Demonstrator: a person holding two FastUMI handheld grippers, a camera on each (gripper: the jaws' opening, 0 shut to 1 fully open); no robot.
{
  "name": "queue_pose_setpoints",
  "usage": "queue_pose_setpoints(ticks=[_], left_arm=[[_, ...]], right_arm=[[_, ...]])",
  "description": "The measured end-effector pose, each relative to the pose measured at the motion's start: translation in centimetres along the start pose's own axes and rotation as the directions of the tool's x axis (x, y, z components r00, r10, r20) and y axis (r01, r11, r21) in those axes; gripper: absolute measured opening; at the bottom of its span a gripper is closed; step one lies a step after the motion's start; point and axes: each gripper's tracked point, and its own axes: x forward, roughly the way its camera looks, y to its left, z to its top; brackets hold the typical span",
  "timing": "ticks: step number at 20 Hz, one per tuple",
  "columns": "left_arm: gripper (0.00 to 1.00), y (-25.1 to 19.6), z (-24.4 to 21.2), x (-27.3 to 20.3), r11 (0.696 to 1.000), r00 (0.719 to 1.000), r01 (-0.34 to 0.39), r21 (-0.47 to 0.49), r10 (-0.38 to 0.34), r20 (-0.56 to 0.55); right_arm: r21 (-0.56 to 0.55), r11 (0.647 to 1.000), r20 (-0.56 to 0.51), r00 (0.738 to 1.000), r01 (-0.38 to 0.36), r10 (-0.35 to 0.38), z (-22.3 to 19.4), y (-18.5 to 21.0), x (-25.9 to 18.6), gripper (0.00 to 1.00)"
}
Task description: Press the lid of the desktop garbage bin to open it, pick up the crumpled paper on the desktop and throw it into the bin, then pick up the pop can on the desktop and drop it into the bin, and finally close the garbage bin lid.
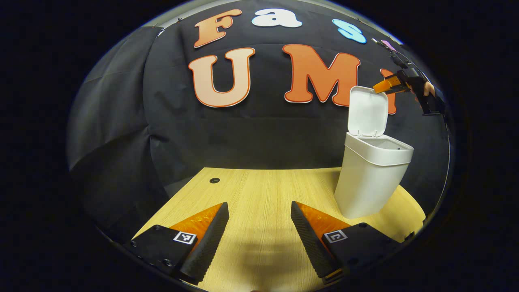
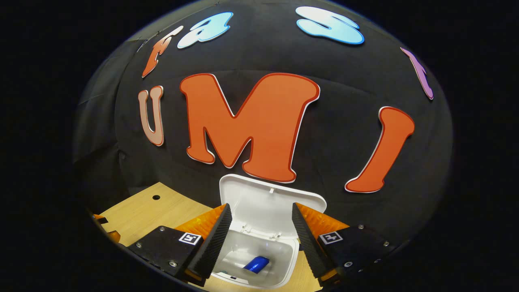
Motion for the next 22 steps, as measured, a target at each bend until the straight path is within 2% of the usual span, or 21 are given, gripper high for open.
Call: queue_pose_setpoints(ticks=[5,8,13,17,22], left_arm=[[0.98,0.8,-0.6,0.1,1.0,1.0,-0.019,-0.014,0.019,-0.014],[0.98,1.1,-0.8,0.2,0.999,0.999,-0.03,-0.018,0.03,-0.018],[0.98,1.4,-1.2,0.2,0.998,0.998,-0.057,-0.023,0.056,-0.029],[0.98,2.0,-1.4,0.3,0.995,0.995,-0.094,-0.037,0.093,-0.033],[0.98,2.8,-1.6,-0.3,0.991,0.992,-0.124,-0.054,0.122,-0.038]], right_arm=[[0.007,1.0,0.062,0.998,0.01,-0.01,3.0,0.0,0.9,0.9],[0.018,0.997,0.059,0.996,0.069,-0.07,2.9,-1.1,2.3,0.9],[0.048,0.996,0.081,0.993,0.08,-0.084,3.5,-0.9,3.9,0.9],[0.098,0.989,0.066,0.991,0.111,-0.117,3.5,-2.3,5.3,0.9],[0.153,0.983,0.028,0.994,0.1,-0.105,2.4,-2.5,6.3,0.9]])
